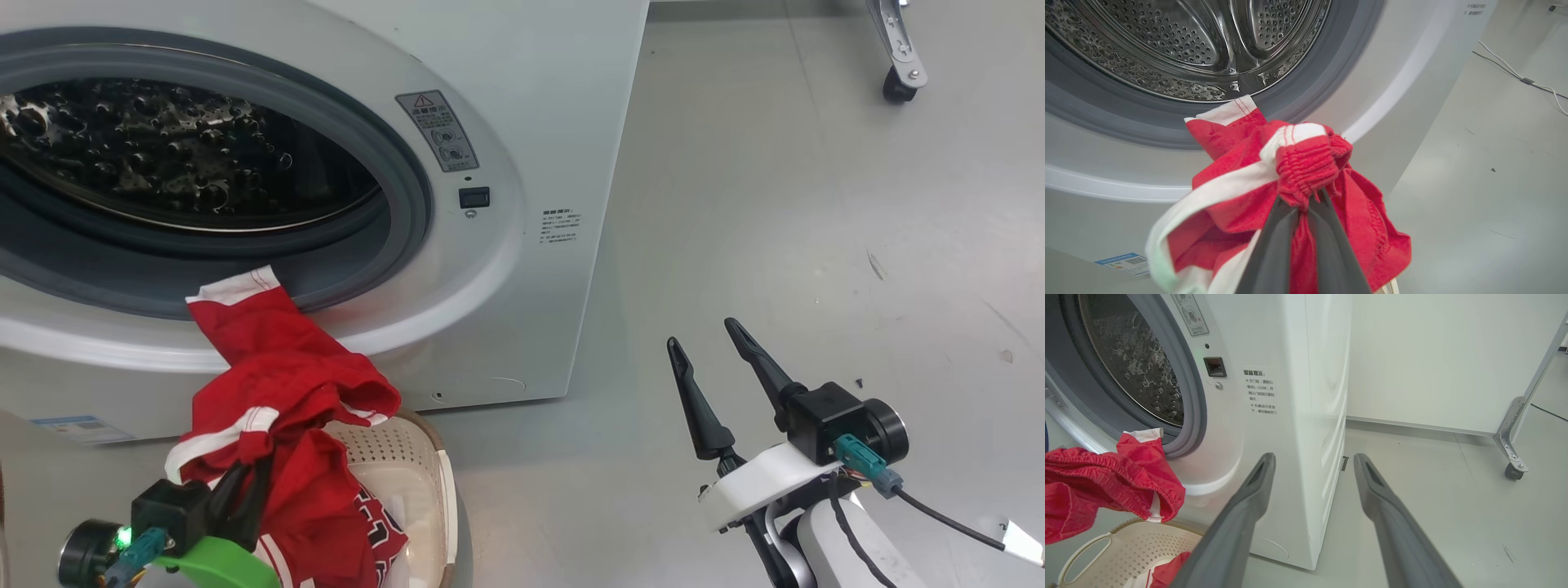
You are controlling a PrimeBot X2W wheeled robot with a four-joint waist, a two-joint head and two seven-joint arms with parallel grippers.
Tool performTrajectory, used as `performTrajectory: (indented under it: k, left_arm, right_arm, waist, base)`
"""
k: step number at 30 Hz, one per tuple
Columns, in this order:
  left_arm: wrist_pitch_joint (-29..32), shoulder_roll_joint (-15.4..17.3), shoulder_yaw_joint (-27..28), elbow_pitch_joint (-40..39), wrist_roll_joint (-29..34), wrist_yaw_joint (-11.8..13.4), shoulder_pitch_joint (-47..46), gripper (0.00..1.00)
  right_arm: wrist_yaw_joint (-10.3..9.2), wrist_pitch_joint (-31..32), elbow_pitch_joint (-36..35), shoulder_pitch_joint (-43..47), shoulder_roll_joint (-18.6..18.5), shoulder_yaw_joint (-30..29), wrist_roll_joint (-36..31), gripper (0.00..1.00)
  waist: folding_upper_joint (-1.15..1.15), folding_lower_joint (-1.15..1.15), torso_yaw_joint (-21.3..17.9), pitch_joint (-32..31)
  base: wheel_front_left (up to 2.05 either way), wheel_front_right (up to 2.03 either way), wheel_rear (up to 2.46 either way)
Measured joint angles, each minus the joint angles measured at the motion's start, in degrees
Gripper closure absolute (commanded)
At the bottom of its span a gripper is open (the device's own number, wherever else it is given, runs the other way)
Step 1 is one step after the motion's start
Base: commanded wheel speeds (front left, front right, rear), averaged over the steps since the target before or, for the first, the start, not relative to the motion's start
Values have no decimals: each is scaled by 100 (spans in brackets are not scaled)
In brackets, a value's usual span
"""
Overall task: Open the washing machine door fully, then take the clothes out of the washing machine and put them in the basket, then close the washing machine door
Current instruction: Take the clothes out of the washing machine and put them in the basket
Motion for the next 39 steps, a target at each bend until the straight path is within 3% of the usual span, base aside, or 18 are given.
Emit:
performTrajectory:
  k: [15,39]
  left_arm:
    - [635,20,-438,1003,-502,0,1,100]
    - [793,324,-680,1800,-575,0,-928,100]
  right_arm:
    - [0,0,-44,-120,3,-5,-5,0]
    - [-52,0,-208,-361,18,125,-4,0]
  waist:
    - [0,0,-285,335]
    - [0,0,-821,1015]
  base:
    - [0,0,0]
    - [0,0,0]
